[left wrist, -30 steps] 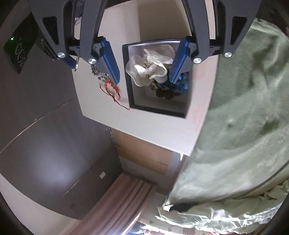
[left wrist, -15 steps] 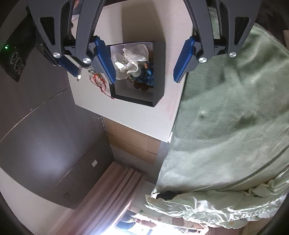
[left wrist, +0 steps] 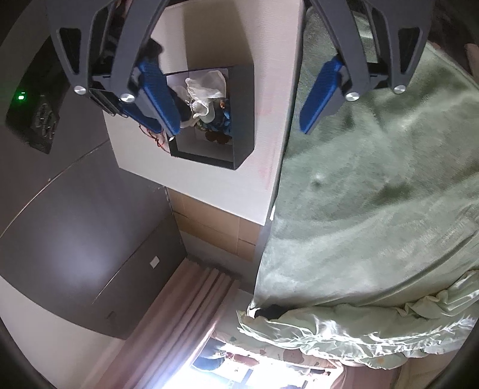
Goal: Organize jewelry
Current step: 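Carry the silver hoop bangle over the black box and open the right gripper, then grasp the red string bracelet with the left gripper while the right grasps the dark bead bracelet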
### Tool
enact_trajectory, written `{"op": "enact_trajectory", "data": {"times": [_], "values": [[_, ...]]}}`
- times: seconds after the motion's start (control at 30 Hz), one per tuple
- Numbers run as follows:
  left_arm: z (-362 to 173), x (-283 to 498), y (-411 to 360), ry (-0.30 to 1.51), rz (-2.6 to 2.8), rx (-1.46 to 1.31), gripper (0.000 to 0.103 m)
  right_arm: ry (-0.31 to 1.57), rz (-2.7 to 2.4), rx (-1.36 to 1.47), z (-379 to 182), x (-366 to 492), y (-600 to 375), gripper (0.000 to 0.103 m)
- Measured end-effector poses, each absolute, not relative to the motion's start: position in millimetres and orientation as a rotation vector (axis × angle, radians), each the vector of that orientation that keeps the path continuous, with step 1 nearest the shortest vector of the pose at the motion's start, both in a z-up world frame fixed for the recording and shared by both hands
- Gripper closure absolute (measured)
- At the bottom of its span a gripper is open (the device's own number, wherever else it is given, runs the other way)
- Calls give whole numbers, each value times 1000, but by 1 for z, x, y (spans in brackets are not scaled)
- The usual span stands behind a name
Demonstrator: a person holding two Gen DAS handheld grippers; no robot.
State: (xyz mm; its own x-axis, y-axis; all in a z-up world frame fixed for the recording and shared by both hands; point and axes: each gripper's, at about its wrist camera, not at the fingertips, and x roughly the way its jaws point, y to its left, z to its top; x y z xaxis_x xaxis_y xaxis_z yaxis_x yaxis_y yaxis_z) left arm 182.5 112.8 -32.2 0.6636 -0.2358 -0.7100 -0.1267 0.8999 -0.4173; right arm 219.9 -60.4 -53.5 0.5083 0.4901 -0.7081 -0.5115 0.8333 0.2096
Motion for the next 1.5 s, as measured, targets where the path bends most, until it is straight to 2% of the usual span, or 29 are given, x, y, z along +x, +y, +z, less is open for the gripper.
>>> {"op": "enact_trajectory", "data": {"times": [0.03,0.07,0.3,0.67,1.2,1.23,1.37,1.5], "values": [[-32,182,114,846,-66,-464,19,846,591,-25,-54,220,-62,19],[-31,182,114,842,-69,-465,17,837,575,-16,-52,219,-65,15],[-26,182,106,819,-98,-440,9,823,494,88,-41,218,-117,11],[-22,187,70,813,-156,-382,9,832,376,138,-33,213,-192,6],[-23,199,-2,800,-260,-224,9,860,293,233,-37,214,-280,6],[-24,201,-9,803,-266,-210,9,854,286,246,-37,213,-285,6],[-31,211,-32,843,-298,-185,23,859,258,312,-39,214,-307,6],[-38,222,-51,876,-324,-176,30,883,234,356,-46,218,-323,6]]}}
